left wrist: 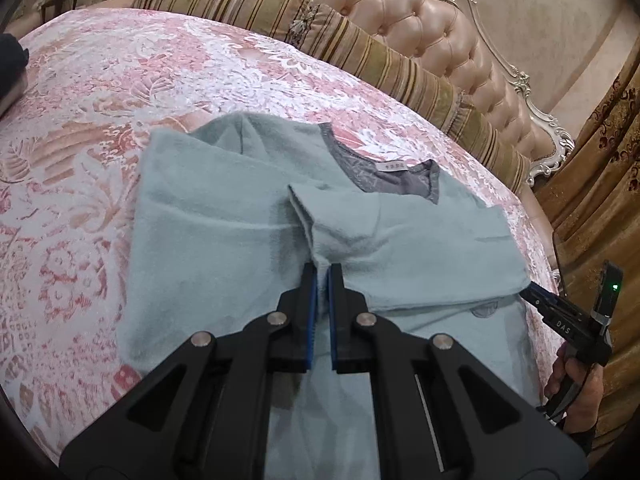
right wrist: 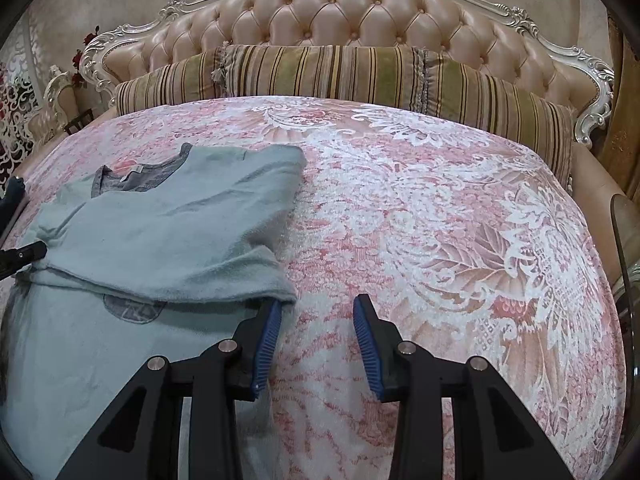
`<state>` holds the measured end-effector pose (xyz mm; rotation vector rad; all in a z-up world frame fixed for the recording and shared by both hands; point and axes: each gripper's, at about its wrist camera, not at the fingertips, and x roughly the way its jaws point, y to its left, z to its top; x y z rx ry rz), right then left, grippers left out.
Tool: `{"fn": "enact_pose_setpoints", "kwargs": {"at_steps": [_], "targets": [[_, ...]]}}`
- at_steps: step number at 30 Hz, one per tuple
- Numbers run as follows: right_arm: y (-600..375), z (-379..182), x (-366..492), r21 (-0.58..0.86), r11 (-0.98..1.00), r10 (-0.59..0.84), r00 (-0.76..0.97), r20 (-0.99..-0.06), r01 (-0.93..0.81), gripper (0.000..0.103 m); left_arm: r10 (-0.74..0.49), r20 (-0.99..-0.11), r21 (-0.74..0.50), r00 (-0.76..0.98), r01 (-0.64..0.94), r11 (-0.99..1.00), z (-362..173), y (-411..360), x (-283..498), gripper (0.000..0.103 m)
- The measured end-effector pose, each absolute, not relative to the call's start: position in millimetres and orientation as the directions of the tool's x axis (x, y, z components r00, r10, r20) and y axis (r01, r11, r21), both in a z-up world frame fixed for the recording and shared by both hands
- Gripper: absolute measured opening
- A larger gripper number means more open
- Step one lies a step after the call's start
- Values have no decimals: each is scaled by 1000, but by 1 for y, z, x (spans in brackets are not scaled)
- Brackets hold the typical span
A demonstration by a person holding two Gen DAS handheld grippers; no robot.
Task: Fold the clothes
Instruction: 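Hold the shirt center with the left gripper, keeping the folds in place, then open the left gripper and lift it off the shirt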
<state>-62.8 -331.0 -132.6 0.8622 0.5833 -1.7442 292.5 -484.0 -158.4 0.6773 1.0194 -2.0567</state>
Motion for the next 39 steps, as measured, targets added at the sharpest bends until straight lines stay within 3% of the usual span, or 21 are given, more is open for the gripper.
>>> {"fn": "enact_pose_setpoints", "kwargs": {"at_steps": [10,14,24,25,26,27,39], "targets": [[-310,-96,-57,58,-215,-667,-103,-738,975,40,-370,-716,-446,-592,796,-410,-163,-484,293,7],[-322,-115,-47,-14,-141,-609,-98,-787,990,42,-369,-710,-450,-599,790,-416,-163,-483,294,8],[-352,-127,-46,17,-62,-614,-25,-789,998,41,-363,-701,-468,-614,780,-415,-164,-484,296,8],[-353,-125,-46,37,-58,-624,-8,-781,998,36,-362,-700,-470,-615,779,-415,-164,-484,296,8],[-355,-124,-47,54,-66,-631,0,-776,996,13,-362,-700,-471,-616,778,-414,-164,-484,296,8],[-355,-123,-48,63,-92,-641,-11,-767,994,3,-361,-699,-473,-617,778,-414,-164,-484,296,8],[-338,-130,-52,124,-248,-638,-65,-768,961,3,-358,-715,-460,-601,789,-407,-159,-482,303,9]]}}
